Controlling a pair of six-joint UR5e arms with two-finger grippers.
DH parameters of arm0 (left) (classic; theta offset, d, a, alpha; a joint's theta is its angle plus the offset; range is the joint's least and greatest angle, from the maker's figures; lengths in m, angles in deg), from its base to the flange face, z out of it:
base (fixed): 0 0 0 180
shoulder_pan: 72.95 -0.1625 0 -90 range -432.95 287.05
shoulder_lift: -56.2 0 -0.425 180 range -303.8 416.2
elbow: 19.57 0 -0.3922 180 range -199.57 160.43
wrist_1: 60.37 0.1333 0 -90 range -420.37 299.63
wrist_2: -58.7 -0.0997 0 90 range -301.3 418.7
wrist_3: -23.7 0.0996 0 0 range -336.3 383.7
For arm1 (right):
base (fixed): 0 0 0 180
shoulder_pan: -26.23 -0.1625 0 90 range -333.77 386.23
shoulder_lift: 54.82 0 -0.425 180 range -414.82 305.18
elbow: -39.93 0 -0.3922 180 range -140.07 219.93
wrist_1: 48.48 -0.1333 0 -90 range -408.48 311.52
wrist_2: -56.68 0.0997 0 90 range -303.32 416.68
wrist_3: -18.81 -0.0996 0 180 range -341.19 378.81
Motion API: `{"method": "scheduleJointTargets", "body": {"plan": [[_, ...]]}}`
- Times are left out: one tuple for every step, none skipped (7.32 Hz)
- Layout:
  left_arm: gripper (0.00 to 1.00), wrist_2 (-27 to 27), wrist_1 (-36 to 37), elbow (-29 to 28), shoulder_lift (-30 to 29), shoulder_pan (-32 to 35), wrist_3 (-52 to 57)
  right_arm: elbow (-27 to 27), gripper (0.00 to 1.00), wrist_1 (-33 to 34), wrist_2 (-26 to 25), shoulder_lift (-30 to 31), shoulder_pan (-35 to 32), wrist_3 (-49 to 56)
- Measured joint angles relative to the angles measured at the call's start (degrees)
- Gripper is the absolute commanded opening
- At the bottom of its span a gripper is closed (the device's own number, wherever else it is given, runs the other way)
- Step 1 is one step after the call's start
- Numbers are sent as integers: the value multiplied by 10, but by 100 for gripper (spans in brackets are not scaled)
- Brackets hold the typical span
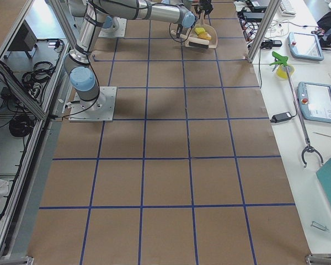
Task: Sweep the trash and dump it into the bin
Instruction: 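Lift the dustpan toward the bin with the left gripper while the right withdraws the brush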
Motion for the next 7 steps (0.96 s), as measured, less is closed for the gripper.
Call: {"method": "scheduleJointTargets", "body": {"plan": [[3,38,-10,-2,0,-28,0,21,0,-26,-27,27,24,41],[1,71,-24,-4,1,-55,0,47,0,-43,-48,59,55,88],[1,88,-31,-8,2,-74,0,79,0,-50,-65,96,97,147],[0,95,-41,-17,6,-89,1,112,0,-51,-78,132,141,218],[0,97,-58,-30,12,-104,5,142,0,-49,-89,163,185,292],[0,98,-80,-50,18,-124,18,168,0,-45,-104,186,232,362],[0,103,-109,-72,25,-150,32,185,0,-39,-116,200,279,426]]}}
